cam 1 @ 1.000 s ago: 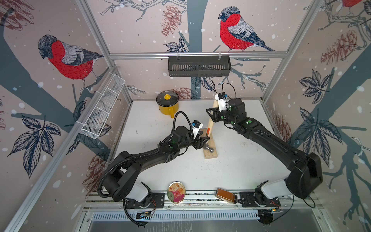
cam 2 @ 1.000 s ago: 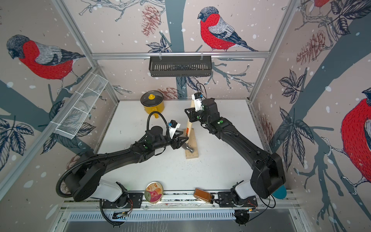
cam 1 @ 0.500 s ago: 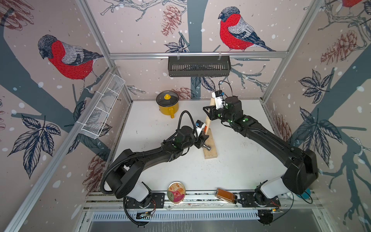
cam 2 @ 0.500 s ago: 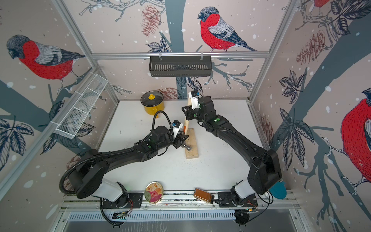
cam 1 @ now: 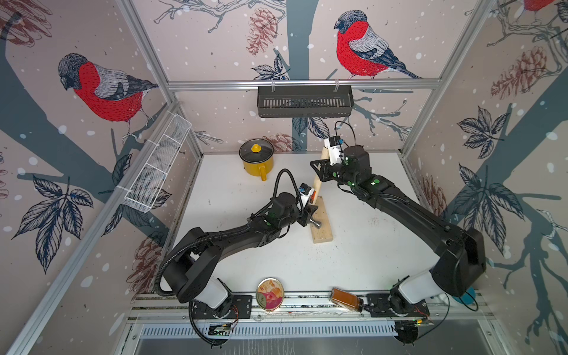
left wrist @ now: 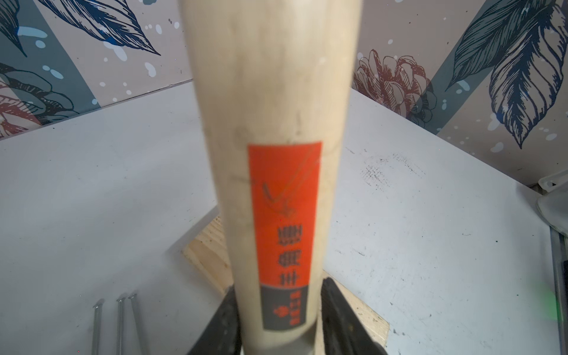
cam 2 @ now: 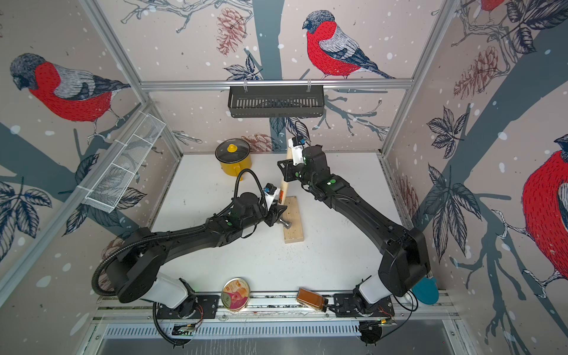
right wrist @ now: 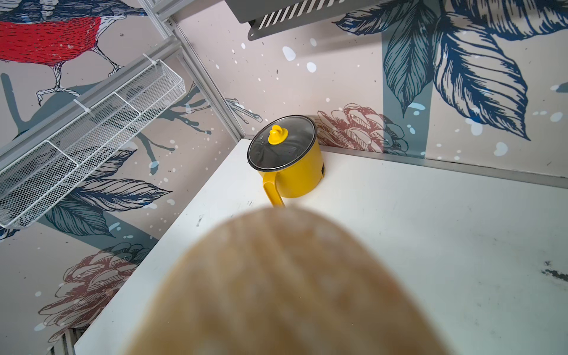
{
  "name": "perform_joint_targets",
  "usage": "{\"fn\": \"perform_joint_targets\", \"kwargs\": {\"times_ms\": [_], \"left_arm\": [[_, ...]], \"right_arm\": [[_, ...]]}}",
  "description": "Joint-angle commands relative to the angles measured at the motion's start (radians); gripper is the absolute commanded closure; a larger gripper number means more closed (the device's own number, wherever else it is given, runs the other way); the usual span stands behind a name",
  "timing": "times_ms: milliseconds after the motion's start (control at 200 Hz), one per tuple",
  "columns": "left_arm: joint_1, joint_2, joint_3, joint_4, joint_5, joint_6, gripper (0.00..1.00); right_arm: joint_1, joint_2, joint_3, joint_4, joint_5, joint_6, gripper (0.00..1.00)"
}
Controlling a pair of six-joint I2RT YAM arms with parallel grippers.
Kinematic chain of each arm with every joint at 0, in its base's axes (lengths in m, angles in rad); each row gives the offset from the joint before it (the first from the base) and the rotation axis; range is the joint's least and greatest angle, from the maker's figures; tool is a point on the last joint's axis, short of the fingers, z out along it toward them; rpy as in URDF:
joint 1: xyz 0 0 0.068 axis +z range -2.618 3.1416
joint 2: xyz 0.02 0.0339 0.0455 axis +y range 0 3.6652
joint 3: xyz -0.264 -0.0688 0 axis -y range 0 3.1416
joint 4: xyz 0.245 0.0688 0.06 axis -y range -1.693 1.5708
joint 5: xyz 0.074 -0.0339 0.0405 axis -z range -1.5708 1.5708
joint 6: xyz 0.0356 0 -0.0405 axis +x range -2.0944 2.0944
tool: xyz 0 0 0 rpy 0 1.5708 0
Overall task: Use a claw hammer to pull out a nail
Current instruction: Place the hammer at the center of the board.
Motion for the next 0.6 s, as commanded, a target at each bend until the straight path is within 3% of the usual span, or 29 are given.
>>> {"fn": "perform_joint_targets", "kwargs": {"times_ms": [0, 595], "left_arm": [[0.0, 0.003, 0.008, 0.0, -0.014, 0.013, 0.59], [-0.002, 0.029, 0.026, -0.02, -0.03, 0.011, 0.63]], "right_arm": [[0.003, -0.007, 0.016, 0.074, -0.002, 0.029, 1.0], [0.022, 0.002, 0.023, 0.073, -0.016, 0.024, 1.0]]}}
